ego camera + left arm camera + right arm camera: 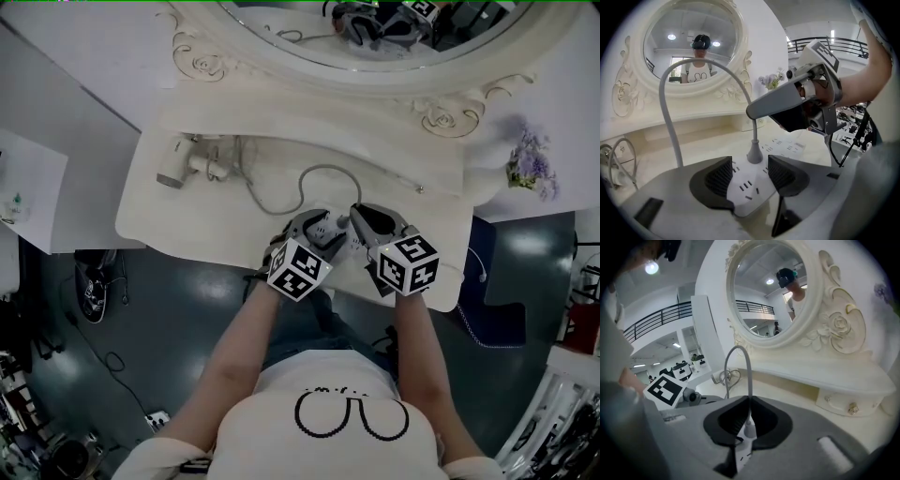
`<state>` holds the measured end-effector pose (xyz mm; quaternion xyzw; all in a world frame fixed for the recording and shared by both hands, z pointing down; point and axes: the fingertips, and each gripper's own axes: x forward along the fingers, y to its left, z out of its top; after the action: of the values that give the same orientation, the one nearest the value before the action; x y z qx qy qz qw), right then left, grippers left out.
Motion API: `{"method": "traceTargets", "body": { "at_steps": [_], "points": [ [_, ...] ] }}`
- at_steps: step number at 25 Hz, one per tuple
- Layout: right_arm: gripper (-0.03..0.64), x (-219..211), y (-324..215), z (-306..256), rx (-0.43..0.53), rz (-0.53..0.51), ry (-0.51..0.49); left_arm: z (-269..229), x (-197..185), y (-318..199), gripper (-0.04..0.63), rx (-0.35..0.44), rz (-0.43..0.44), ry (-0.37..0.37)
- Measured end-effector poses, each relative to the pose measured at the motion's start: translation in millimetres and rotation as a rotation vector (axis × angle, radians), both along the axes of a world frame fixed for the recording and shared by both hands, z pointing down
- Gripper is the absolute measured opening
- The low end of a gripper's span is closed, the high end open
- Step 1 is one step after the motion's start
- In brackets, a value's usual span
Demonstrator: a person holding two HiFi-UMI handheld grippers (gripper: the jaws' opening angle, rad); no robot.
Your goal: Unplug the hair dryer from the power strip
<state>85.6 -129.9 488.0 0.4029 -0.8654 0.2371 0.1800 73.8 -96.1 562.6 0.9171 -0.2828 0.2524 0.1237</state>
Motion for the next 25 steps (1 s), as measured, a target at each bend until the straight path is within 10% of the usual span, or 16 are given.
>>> {"method": "traceTargets", "body": {
  "at_steps": [25],
  "points": [
    [0.115,-7.7,12.9,18.5,0.019,-0.091,0.024,-0.6,1.7,-0.1,0.235,-0.018,-0.007,-0.012]
  ]
}}
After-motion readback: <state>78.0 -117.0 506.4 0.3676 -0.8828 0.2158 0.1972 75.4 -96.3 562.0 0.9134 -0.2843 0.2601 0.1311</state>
